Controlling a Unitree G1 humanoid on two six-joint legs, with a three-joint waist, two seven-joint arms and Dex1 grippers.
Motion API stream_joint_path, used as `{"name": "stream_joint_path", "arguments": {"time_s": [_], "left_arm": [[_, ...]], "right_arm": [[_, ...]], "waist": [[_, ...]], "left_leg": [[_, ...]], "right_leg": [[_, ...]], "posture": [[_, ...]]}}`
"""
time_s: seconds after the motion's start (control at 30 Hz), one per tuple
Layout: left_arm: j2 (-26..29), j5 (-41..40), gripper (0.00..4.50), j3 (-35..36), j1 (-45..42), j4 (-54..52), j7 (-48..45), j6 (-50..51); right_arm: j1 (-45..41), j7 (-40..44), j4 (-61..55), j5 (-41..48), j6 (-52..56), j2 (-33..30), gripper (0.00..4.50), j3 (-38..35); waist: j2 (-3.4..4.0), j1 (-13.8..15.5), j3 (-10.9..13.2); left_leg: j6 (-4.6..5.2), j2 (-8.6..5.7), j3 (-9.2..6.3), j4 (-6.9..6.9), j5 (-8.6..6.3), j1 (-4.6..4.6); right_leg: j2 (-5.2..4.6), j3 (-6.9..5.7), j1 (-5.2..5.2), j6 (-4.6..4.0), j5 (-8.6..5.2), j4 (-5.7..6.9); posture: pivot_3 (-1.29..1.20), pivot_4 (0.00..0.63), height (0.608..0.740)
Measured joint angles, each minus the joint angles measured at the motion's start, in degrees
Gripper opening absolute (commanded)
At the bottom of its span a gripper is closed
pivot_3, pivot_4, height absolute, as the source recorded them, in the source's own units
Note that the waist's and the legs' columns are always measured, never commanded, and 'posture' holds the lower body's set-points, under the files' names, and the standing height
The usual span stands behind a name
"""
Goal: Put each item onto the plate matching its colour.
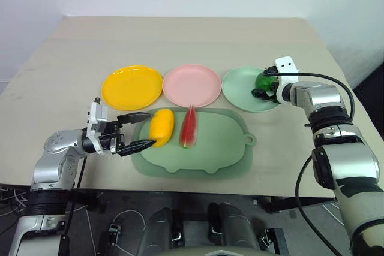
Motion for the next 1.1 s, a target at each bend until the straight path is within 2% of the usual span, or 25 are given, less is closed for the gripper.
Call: {"name": "stream_joint_path", "arguments": {"time_s": [0.17, 0.37, 0.43, 0.53, 0.63, 0.8, 0.9, 1.1], "left_arm": [[0.14, -0.01, 4.50, 0.04, 0.23, -0.06, -0.05, 0.20], [1.00, -0.02, 4.50, 0.34, 0.27, 0.02, -0.24, 0.19], [1.02, -0.02, 4.50, 0.41, 0.31, 0.04, -0.22, 0.17], [0.96, -0.01, 4.50, 0.42, 0.37, 0.04, -0.16, 0.07], [0.78, 0.01, 4.50, 0.42, 0.71, 0.04, -0.02, -0.10], [0.28, 0.04, 4.50, 0.43, 1.02, 0.17, 0.40, -0.39], [-0.02, 0.06, 4.50, 0.43, 1.02, 0.21, 0.44, -0.56], [-0.02, 0.09, 4.50, 0.43, 1.02, 0.59, 0.41, -1.33]], "right_arm": [[0.26, 1.95, -9.51, -0.09, 7.77, -1.32, 4.45, -0.23], [2.20, 1.17, -33.33, 4.87, 32.21, -4.13, 4.45, -5.66], [2.79, 0.79, -40.59, 7.20, 40.60, -3.25, 4.45, -7.47], [2.31, -1.62, -47.89, 11.19, 51.33, 1.56, 4.45, -12.15], [2.29, -7.46, -50.24, 16.95, 54.90, 7.70, 4.45, -13.73], [2.27, -21.06, -49.86, 29.75, 54.94, 13.52, 4.45, -12.49], [2.26, -31.70, -46.05, 41.65, 54.94, 15.53, 4.45, -11.19], [1.48, -53.01, -37.33, 68.11, 54.93, 15.05, 4.45, -9.32]], "waist": [[0.02, 0.03, 0.01], [0.01, 0.21, 0.00], [0.02, 0.10, 0.00], [0.01, -0.11, 0.00], [0.01, -0.02, 0.00], [0.00, 0.11, -0.01], [-0.01, 0.04, -0.02], [-0.01, -0.07, -0.02]], "left_leg": [[-0.01, 0.00, 0.00, 0.01, 0.00, -0.03], [-0.04, 0.00, -0.06, 0.04, -0.02, -0.40], [-0.03, 0.00, -0.07, 0.04, -0.02, -0.42], [-0.07, 0.02, -0.07, 0.04, -0.02, -0.40], [-0.15, 0.00, -0.06, 0.04, -0.06, -0.42], [-0.15, -0.05, -0.06, 0.04, -0.06, -0.46], [-0.11, -0.06, -0.06, 0.05, -0.03, -0.45], [-0.02, -0.04, -0.04, 0.06, 0.02, -0.44]], "right_leg": [[-0.03, 0.00, -0.06, -0.01, 0.00, 0.04], [-0.09, 0.00, -0.43, -0.03, 0.01, 0.04], [-0.10, 0.00, -0.47, -0.04, 0.01, 0.05], [-0.09, 0.00, -0.47, -0.05, 0.03, 0.09], [-0.08, 0.00, -0.48, -0.06, 0.03, 0.10], [-0.10, 0.00, -0.47, -0.06, 0.03, 0.08], [-0.09, 0.00, -0.46, -0.06, 0.04, 0.11], [-0.04, 0.00, -0.44, -0.06, 0.04, 0.11]], "posture": [[0.00, 0.150, 0.696], [0.00, 0.150, 0.696], [0.00, 0.150, 0.696], [0.00, 0.150, 0.696], [0.00, 0.150, 0.696], [0.00, 0.150, 0.696], [0.00, 0.150, 0.696], [0.00, 0.150, 0.696]]}}
